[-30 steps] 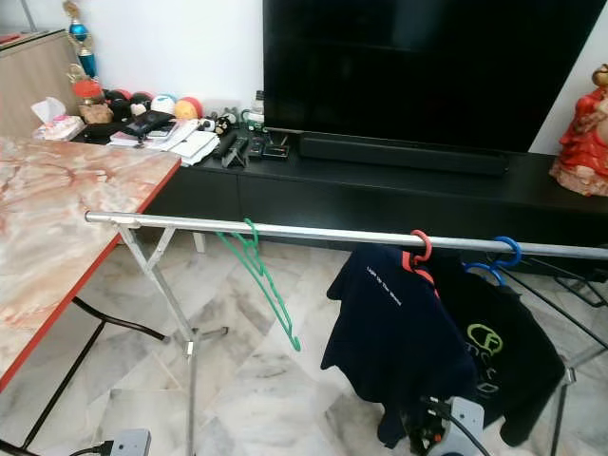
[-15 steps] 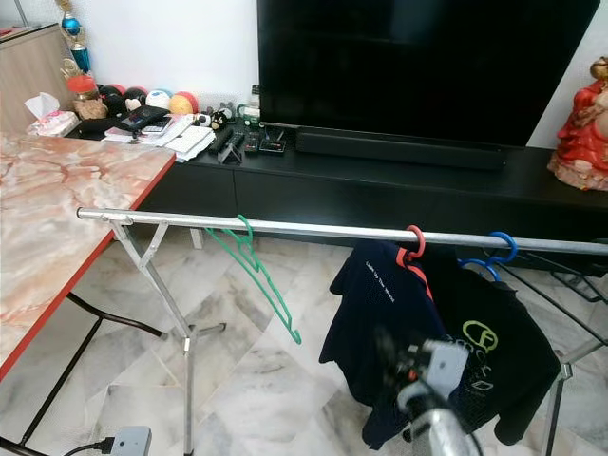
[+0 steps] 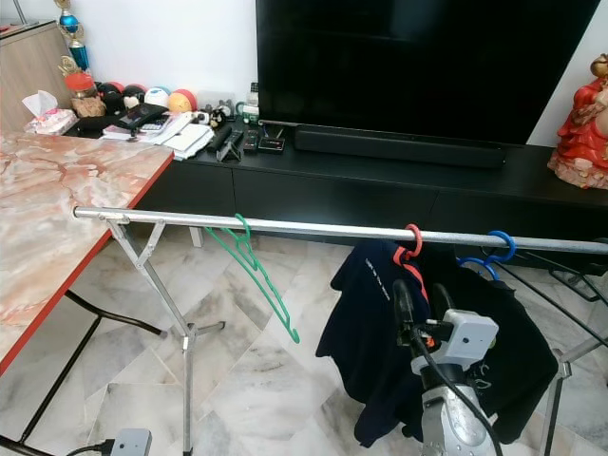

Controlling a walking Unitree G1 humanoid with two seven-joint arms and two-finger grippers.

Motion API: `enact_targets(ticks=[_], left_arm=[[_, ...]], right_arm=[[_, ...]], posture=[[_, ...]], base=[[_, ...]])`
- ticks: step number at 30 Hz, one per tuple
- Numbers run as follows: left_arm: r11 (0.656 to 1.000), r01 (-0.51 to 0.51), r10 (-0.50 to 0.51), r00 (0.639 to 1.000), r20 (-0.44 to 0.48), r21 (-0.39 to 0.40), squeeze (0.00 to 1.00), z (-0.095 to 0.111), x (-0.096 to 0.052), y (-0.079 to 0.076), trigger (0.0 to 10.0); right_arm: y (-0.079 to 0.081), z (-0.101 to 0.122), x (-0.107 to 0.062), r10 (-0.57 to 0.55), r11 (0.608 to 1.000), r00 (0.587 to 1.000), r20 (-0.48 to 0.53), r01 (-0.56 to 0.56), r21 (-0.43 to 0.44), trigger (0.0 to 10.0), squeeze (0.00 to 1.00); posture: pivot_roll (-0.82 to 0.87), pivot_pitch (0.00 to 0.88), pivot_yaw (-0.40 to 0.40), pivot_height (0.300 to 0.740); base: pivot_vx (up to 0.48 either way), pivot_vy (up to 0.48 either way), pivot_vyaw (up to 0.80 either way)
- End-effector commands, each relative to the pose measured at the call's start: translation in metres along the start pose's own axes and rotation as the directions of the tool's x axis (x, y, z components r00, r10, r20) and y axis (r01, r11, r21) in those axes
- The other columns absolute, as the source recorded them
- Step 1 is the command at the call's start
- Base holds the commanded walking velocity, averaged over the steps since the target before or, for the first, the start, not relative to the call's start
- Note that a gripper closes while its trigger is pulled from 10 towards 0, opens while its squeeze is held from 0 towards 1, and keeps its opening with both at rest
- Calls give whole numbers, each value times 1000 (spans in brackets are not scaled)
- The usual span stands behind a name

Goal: Hang hanger

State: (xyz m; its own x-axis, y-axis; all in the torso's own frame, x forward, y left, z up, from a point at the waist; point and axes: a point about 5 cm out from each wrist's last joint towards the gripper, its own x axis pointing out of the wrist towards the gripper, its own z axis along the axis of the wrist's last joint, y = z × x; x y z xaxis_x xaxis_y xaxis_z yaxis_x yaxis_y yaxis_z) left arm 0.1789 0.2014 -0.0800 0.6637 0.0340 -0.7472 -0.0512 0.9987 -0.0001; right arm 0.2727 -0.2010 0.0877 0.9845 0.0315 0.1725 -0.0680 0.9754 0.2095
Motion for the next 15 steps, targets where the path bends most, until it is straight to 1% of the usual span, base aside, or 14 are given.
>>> enact_targets(ticks=[1,3,6,8,14,15], left_arm=[[1000,15,-15,1000,-12,5,0,-4,-1,-4,10000],[1000,15,-15,1000,-12,5,0,-4,-1,-4,10000],[1000,13,-13,1000,-9,0,0,-4,-1,-3,10000],[1000,10,-10,1000,-10,-3,0,-5,-1,-2,10000],[1000,8,-8,1000,-14,-4,0,-7,-2,-1,10000],[1000,8,-9,1000,-14,-3,0,-7,-2,-1,10000]], right_arm=[[8,3,6,8,1000,1000,3,-8,10,10000,0],[8,3,6,8,1000,1000,3,-8,10,10000,0],[17,3,11,13,999,1000,0,-13,29,10000,0],[20,3,8,11,999,1000,-16,-10,33,10000,0],[19,3,3,-4,999,999,-38,5,34,10000,0],[19,3,2,-7,999,999,-43,8,34,10000,0]], posture=[[-7,0,-19,740],[-7,0,-19,740],[-4,0,-22,740],[-2,0,-23,740],[-7,0,-21,740],[-4,0,-23,740]], base=[[0,0,0],[0,0,0],[0,0,0],[0,0,0],[0,0,0],[240,0,0]])
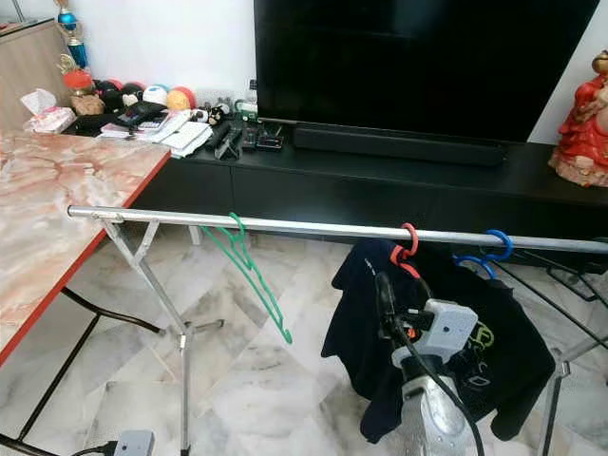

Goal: Hang hanger

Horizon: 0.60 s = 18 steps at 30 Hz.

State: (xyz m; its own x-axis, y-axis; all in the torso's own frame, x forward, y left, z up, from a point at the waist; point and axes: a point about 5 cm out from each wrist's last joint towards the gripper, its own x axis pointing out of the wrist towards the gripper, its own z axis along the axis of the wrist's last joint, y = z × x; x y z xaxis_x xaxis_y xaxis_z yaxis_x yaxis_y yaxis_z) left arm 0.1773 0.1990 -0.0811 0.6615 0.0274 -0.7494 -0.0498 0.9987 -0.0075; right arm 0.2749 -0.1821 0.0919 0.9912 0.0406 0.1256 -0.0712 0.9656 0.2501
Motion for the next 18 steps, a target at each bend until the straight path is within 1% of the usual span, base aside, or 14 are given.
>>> enact_targets(ticks=[1,8,10,11,12,14,16,18], left_arm=[[1000,2,-2,1000,-9,1,0,-4,-1,1,10000],[1000,5,-5,1000,-2,-1,0,-3,-1,-1,10000],[1000,6,-6,1000,-1,-1,0,-2,-1,-1,10000],[1000,6,-6,1000,-1,-1,0,-2,-1,-1,10000],[1000,6,-6,1000,-2,0,0,-2,-1,-1,10000],[1000,8,-8,1000,-3,0,0,-3,-1,-1,10000],[1000,14,-14,1000,-1,-8,0,-3,-1,-3,10000],[1000,17,-17,1000,-3,-7,0,-3,-1,-3,10000]], right_arm=[[0,3,-1,-9,1000,1000,1,9,-7,10000,0],[0,3,-1,-30,999,999,-15,30,-11,10000,0],[-7,3,-2,-76,997,997,-29,75,-28,10000,0],[-7,3,-2,-76,997,997,-29,75,-28,10000,0],[-11,2,-2,-98,994,994,-42,96,-50,10000,0],[-13,2,-3,-109,993,993,-40,107,-51,10000,0],[-27,5,-2,-171,982,985,-39,167,-86,10000,0],[-28,5,-2,-175,981,984,-41,170,-91,10000,0]], posture=[[-2,0,-23,740],[-2,0,-23,740],[-2,0,-23,740],[-2,0,-23,740],[-4,0,-22,740],[-5,0,-23,740],[-2,0,-25,740],[-2,0,-26,740]], base=[[270,0,0],[300,0,0],[309,0,0],[311,0,0],[319,0,0],[319,0,0],[332,0,0],[167,0,0]])
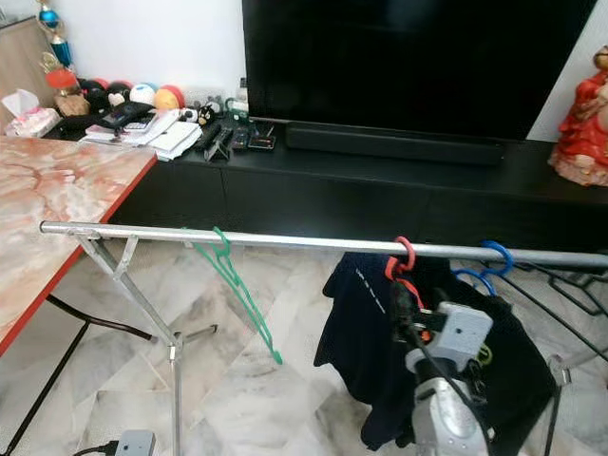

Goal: Hang hanger

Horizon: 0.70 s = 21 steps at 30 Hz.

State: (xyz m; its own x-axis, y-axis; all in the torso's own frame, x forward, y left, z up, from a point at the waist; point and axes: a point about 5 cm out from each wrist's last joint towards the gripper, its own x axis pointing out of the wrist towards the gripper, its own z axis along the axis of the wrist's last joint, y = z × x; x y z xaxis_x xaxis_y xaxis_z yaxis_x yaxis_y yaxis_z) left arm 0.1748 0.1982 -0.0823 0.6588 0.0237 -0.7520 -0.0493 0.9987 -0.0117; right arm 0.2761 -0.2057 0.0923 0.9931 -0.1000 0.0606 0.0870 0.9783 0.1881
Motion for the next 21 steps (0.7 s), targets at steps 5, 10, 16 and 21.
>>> enact_targets(ticks=[5,10,16,21], left_arm=[[1000,28,-28,1000,-11,2,0,-2,0,-4,10000],[1000,31,-31,999,-15,1,0,-4,0,-4,10000],[1000,31,-31,999,-37,3,0,-9,-2,-2,10000],[999,34,-33,998,-49,8,0,-12,-3,1,10000]], right_arm=[[-11,-1,-2,-53,998,998,-34,52,-34,10000,0],[-23,-2,-12,-81,995,995,-55,77,-69,10000,0],[-29,1,-33,3,991,992,-128,-21,-135,10000,0],[-59,18,-45,-118,957,977,-176,64,-284,10000,0]], posture=[[-3,0,-29,740],[-5,0,-32,740],[-9,0,-38,740],[-25,16,-39,740]], base=[[0,0,0],[0,0,0],[0,0,0],[0,0,0]])
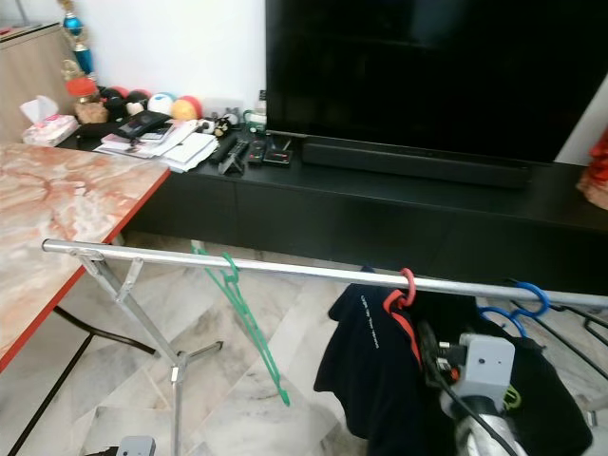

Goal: Hang hanger

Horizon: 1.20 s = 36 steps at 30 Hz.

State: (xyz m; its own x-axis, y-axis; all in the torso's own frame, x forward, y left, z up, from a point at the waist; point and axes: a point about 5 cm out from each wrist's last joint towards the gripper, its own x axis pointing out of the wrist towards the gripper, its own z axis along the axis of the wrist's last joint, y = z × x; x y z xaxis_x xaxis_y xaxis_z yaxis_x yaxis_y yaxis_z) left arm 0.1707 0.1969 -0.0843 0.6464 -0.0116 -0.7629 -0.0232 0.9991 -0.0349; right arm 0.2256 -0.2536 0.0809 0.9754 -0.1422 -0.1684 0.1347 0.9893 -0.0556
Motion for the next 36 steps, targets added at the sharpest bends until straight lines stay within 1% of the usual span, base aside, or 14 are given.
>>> enact_targets(ticks=[1,4,5,6,8,9,10,14,16,21,24,28,30,36], left_arm=[[1000,-1,1,999,-32,5,0,-8,-2,2,10000],[1000,1,-1,999,-39,11,0,-9,-2,3,10000],[1000,4,-3,999,-43,14,0,-9,-3,3,10000],[1000,6,-5,999,-46,17,0,-9,-3,3,10000],[1000,5,-4,999,-52,16,0,-10,-3,5,10000],[1000,5,-4,999,-52,16,0,-10,-3,5,10000],[1000,4,-3,998,-60,15,0,-10,-3,7,10000],[1000,-6,7,997,-79,12,0,-13,-5,15,10000],[1000,-8,9,996,-84,13,0,-14,-6,16,10000],[1000,-21,21,995,-94,3,0,-17,-8,21,10000],[1000,-23,23,994,-108,5,0,-20,-9,22,10000],[1000,-21,21,993,-115,0,0,-23,-10,22,10000],[1000,-20,20,993,-115,-1,0,-23,-10,22,10000],[1000,-19,19,993,-112,4,0,-22,-11,26,10000]], right_arm=[[-13,17,-4,-55,998,998,28,56,-32,10000,0],[-16,20,-9,-74,997,997,-7,74,-31,10000,0],[-13,18,-10,-53,999,997,-50,53,-9,10000,0],[-3,14,-11,19,1000,991,-129,-17,18,10000,0],[19,15,-9,183,982,966,-181,-171,79,10000,0],[19,15,-9,183,982,966,-181,-171,79,10000,0],[31,16,-6,262,963,941,-215,-241,120,10000,0],[49,7,5,356,933,874,-330,-354,69,10000,0],[52,6,8,359,930,865,-350,-361,61,10000,0],[68,16,22,408,913,859,-311,-385,134,10000,0],[78,13,36,401,915,858,-320,-388,106,10000,0],[75,17,52,302,951,902,-310,-306,36,10000,0],[74,18,53,289,956,906,-310,-290,42,10000,0],[61,18,54,161,984,941,-298,-178,-32,10000,0]], posture=[[-31,16,-40,740],[-38,22,-39,740],[-42,23,-37,740],[-49,28,-37,740],[-44,29,-36,740],[-44,29,-36,740],[-43,29,-38,740],[-35,29,-45,740],[-35,29,-45,740],[-20,27,-49,740],[-13,21,-44,740],[7,13,-46,740],[9,11,-46,740],[10,13,-41,740]], base=[[0,0,0],[0,0,0],[0,0,0],[0,0,0],[0,0,0],[0,0,0],[0,0,0],[0,0,0],[0,0,0],[0,0,0],[0,0,0],[0,0,0],[0,0,0],[0,0,0]])
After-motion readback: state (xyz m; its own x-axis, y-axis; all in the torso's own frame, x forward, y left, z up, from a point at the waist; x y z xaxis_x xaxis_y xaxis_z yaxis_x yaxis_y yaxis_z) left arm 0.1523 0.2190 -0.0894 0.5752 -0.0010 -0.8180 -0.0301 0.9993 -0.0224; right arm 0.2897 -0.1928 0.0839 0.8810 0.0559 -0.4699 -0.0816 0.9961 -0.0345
